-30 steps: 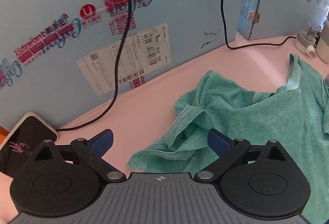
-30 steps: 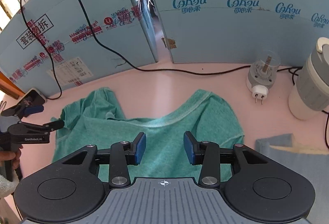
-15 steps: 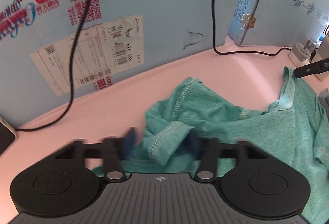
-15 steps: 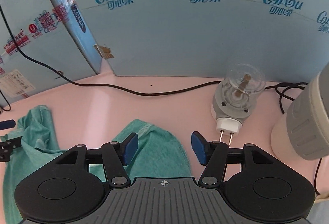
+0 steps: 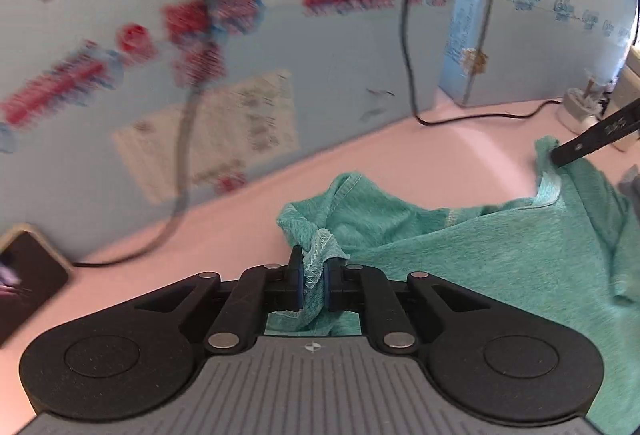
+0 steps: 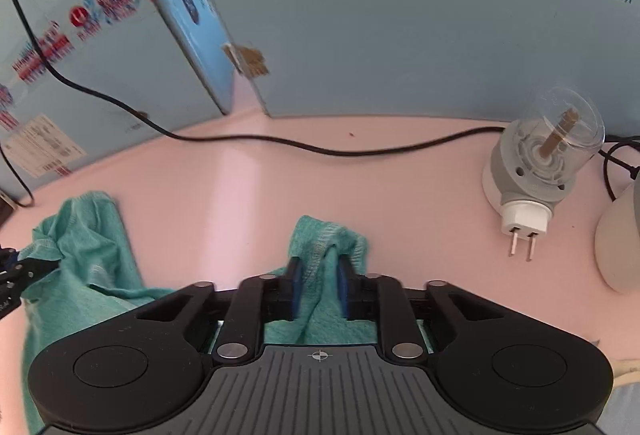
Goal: Fold clothes
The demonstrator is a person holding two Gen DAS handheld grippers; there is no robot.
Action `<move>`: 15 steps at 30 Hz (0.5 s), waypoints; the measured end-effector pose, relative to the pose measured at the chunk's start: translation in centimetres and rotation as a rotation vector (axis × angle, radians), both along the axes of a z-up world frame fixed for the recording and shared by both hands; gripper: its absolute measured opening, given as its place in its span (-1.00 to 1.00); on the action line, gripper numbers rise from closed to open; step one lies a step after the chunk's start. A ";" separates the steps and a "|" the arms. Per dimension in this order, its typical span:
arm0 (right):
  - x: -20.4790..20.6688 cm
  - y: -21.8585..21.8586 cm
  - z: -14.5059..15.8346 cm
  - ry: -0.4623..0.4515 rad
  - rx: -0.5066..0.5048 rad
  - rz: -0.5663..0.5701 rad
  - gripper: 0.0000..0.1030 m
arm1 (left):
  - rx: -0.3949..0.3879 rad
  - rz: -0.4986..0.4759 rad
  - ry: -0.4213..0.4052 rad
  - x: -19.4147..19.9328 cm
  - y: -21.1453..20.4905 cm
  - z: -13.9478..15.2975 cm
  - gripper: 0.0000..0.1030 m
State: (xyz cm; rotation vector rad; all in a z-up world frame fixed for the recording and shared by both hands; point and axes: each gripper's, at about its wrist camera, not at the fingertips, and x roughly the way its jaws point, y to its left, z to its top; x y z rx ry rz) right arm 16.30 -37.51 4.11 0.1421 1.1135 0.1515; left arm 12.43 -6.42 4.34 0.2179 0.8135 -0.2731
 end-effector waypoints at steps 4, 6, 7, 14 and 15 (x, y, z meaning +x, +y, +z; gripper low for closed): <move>-0.9 1.5 2.8 -0.088 0.011 0.028 -0.93 | 0.032 0.071 -0.075 -1.2 3.7 2.4 -0.88; -1.3 2.5 4.2 -0.139 0.018 0.045 -0.96 | 0.030 0.118 -0.105 -1.6 5.6 4.0 -0.88; -1.4 3.0 4.8 -0.169 0.007 0.052 -0.96 | 0.029 0.141 -0.120 -1.7 6.4 4.6 -0.88; -0.1 3.2 7.6 -0.338 -0.102 -0.007 -0.99 | 0.079 0.177 -0.168 -1.1 7.1 4.9 -0.88; 0.2 2.8 7.6 -0.333 -0.106 -0.016 -0.99 | 0.095 0.182 -0.155 -0.9 7.0 4.4 -0.88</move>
